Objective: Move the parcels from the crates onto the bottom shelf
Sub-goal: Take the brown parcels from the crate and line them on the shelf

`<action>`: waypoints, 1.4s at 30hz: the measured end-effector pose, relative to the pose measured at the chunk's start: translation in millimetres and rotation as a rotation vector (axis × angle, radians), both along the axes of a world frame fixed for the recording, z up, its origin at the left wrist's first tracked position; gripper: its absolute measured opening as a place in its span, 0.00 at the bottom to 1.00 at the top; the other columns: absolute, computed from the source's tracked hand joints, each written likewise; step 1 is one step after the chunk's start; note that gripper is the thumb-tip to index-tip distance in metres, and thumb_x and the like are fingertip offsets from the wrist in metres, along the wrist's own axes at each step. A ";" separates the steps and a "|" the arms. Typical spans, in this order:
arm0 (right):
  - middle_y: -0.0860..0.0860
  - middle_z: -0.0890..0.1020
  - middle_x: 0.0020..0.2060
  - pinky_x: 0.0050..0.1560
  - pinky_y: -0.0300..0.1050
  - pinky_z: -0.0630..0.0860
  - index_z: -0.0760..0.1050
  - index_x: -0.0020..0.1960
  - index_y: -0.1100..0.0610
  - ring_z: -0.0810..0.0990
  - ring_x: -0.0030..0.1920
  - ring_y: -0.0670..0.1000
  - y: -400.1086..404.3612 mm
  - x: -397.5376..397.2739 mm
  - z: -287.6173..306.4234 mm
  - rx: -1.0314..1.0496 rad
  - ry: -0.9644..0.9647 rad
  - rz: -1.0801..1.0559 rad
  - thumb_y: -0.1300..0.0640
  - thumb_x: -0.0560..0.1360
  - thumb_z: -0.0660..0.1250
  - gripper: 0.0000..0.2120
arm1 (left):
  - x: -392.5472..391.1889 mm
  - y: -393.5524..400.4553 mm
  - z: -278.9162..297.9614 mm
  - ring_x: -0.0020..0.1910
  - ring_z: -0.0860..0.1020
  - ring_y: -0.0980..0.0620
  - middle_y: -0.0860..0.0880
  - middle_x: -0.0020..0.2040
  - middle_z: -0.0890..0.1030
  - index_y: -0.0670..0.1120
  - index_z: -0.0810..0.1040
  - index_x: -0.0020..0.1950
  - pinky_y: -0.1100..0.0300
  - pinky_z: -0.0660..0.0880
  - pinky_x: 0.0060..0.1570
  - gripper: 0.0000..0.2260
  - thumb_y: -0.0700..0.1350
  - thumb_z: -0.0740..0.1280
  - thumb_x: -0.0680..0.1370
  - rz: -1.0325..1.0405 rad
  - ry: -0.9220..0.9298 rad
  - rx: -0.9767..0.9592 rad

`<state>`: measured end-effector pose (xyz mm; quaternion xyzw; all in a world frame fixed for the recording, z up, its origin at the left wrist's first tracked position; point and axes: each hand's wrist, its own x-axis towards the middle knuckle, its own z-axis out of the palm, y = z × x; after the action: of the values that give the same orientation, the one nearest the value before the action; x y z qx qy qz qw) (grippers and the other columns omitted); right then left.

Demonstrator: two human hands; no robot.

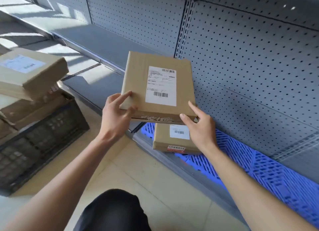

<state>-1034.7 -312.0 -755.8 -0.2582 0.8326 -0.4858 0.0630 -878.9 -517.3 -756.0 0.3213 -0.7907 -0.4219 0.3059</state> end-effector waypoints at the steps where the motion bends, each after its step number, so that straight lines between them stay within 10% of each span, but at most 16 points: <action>1: 0.41 0.81 0.58 0.45 0.26 0.67 0.72 0.73 0.47 0.79 0.42 0.35 7.4 -6.0 -3.9 0.000 -0.007 -0.022 0.50 0.76 0.73 0.26 | -11.2 4.4 -3.1 0.62 0.77 0.46 0.55 0.65 0.70 0.55 0.75 0.73 0.51 0.74 0.66 0.22 0.47 0.72 0.79 -0.022 -0.006 0.005; 10: 0.37 0.80 0.46 0.45 0.31 0.67 0.73 0.72 0.46 0.66 0.31 0.38 66.4 -32.2 -27.5 -0.022 -0.075 -0.254 0.51 0.76 0.73 0.25 | -73.5 43.7 -23.1 0.63 0.74 0.50 0.57 0.65 0.71 0.58 0.79 0.68 0.49 0.76 0.64 0.17 0.47 0.71 0.79 -0.183 0.013 -0.012; 15: 0.40 0.70 0.27 0.29 0.34 0.60 0.73 0.72 0.45 0.60 0.25 0.45 90.0 -42.6 -32.7 -0.020 -0.101 -0.326 0.50 0.76 0.72 0.25 | -99.4 58.3 -26.7 0.55 0.68 0.63 0.49 0.69 0.72 0.55 0.78 0.70 0.82 0.62 0.50 0.19 0.44 0.70 0.79 -0.260 -0.085 -0.072; 21: 0.38 0.73 0.40 0.36 0.30 0.60 0.72 0.73 0.47 0.61 0.28 0.36 117.7 -36.8 -29.0 -0.048 -0.101 -0.364 0.52 0.77 0.72 0.25 | -107.6 73.0 -16.7 0.56 0.74 0.52 0.50 0.69 0.70 0.57 0.76 0.71 0.58 0.72 0.57 0.19 0.47 0.69 0.80 -0.371 -0.156 -0.099; 25: 0.44 0.76 0.69 0.53 0.41 0.68 0.73 0.72 0.47 0.59 0.32 0.34 136.6 -22.9 -15.4 -0.084 -0.076 -0.398 0.53 0.76 0.73 0.25 | -104.4 88.0 -4.0 0.59 0.75 0.48 0.49 0.68 0.70 0.58 0.75 0.71 0.54 0.75 0.59 0.19 0.46 0.68 0.81 -0.431 -0.157 -0.096; 29: 0.39 0.75 0.67 0.51 0.49 0.79 0.72 0.73 0.46 0.65 0.24 0.40 152.0 0.7 -2.8 -0.069 -0.039 -0.442 0.53 0.76 0.73 0.26 | -91.8 102.3 -1.1 0.58 0.78 0.44 0.49 0.68 0.69 0.59 0.74 0.71 0.49 0.78 0.59 0.19 0.47 0.67 0.81 -0.482 -0.139 -0.083; 34: 0.43 0.71 0.72 0.68 0.33 0.65 0.72 0.73 0.49 0.70 0.55 0.22 160.4 11.1 1.6 -0.048 -0.034 -0.407 0.54 0.77 0.73 0.26 | -85.4 111.2 -5.8 0.60 0.76 0.44 0.48 0.69 0.69 0.56 0.75 0.72 0.52 0.75 0.59 0.19 0.45 0.67 0.81 -0.466 -0.140 -0.070; 42: 0.44 0.73 0.72 0.70 0.35 0.62 0.72 0.74 0.49 0.68 0.72 0.42 178.5 -7.4 -11.7 -0.004 -0.044 -0.367 0.50 0.77 0.72 0.26 | -95.9 132.7 -21.0 0.57 0.74 0.49 0.48 0.68 0.69 0.54 0.75 0.72 0.61 0.68 0.56 0.18 0.46 0.67 0.82 -0.437 -0.148 -0.036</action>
<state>-1042.1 -133.5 -767.5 -0.0915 0.8632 -0.4964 -0.0087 -974.8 -384.6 -777.0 0.1670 -0.8692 -0.4391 0.1540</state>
